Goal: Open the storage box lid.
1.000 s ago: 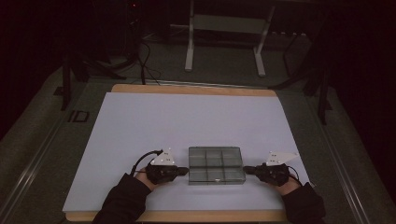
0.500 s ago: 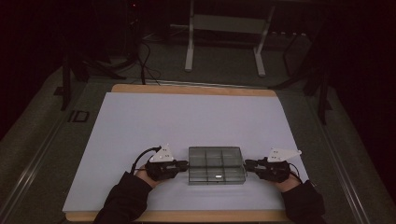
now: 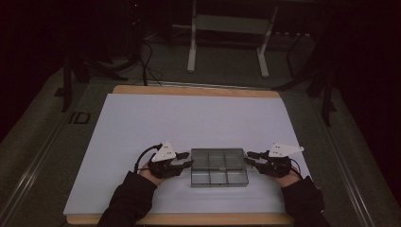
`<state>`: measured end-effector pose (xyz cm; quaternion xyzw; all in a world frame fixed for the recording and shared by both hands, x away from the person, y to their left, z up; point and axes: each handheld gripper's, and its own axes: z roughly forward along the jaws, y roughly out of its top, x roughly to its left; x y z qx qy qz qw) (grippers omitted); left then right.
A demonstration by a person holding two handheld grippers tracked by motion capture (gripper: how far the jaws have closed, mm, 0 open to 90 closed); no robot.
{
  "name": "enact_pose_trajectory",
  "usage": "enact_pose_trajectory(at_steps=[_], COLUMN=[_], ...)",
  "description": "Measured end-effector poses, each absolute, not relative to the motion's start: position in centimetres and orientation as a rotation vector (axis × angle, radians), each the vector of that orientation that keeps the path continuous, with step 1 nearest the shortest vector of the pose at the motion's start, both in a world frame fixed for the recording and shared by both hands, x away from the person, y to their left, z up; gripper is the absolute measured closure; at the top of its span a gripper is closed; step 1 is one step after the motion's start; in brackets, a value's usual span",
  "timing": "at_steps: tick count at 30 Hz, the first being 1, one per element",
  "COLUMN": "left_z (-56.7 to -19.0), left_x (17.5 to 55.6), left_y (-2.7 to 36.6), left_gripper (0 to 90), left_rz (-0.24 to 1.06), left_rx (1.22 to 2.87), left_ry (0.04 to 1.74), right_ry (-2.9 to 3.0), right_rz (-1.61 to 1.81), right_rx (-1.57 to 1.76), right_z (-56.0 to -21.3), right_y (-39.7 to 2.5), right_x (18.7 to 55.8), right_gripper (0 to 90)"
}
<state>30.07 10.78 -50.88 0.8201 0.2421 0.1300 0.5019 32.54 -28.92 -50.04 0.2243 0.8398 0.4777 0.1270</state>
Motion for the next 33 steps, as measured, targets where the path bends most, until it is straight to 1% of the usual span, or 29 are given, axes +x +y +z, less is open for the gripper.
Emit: enact_pose_trajectory(at_steps=[8,10,11,13,18,19,23,26,33], left_z=[-50.5,-50.5,-50.4,-50.3,-50.5,-50.5,-50.5,-50.6,-51.2], left_x=[30.6,30.8,30.9,31.0,31.5,31.6,31.8,32.2,32.5], left_y=[10.3,10.2,10.0,9.7,9.5,9.4,9.3,9.2,8.9], left_gripper=[64.9,68.4,68.5,71.1,72.5,75.3,77.9,77.8,78.7], left_rz=[0.369,0.378,0.428,0.446,0.458,0.484,0.496,0.480,0.486], left_rx=[1.943,1.946,1.946,1.937,1.921,1.907,1.880,1.873,1.852], left_ry=[0.586,0.583,0.580,0.575,0.611,0.624,0.653,0.682,0.727], right_ry=[2.399,2.395,2.384,2.369,2.337,2.322,2.304,2.293,2.263], right_rz=[1.411,1.412,1.412,1.419,1.432,1.438,1.440,1.436,1.416], right_rx=[0.662,0.657,0.658,0.668,0.675,0.689,0.711,0.728,0.763], right_z=[-49.5,-49.4,-49.3,-49.3,-49.2,-49.2,-49.1,-49.1,-49.2], right_y=[-28.5,-28.4,-28.3,-28.2,-28.0,-27.9,-27.8,-27.6,-27.1], right_x=[33.3,33.4,33.6,33.6,33.7,33.9,34.2,34.4,34.7], right_gripper=[68.8,69.7,71.6,73.7,75.3,75.6,76.8,76.5,76.1])
